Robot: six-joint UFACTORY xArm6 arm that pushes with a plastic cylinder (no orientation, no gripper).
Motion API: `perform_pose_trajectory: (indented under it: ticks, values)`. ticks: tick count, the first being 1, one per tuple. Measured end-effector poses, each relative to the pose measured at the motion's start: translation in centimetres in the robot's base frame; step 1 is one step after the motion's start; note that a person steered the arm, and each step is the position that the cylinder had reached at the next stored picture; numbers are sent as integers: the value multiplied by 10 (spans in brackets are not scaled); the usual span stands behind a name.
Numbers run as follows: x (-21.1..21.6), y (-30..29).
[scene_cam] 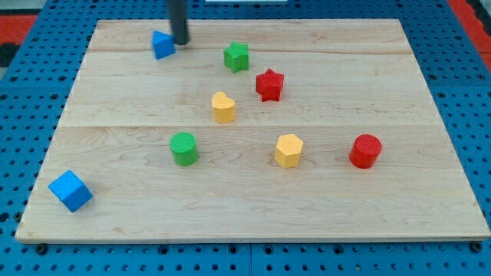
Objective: Move the blue triangle to the top of the blue cube
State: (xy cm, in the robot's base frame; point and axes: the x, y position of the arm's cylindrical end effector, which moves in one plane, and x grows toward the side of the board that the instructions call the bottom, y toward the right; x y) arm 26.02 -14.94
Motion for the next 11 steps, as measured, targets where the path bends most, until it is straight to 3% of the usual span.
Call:
perform_pose_trajectory:
  ticks: [1,2,3,5,7,8,10,11]
  values:
    - [18,-21]
    - [-12,-36]
    - [11,-92]
    - [8,-105]
    - [102,-65]
    - [86,-95]
    - [112,-148]
    - [128,-137]
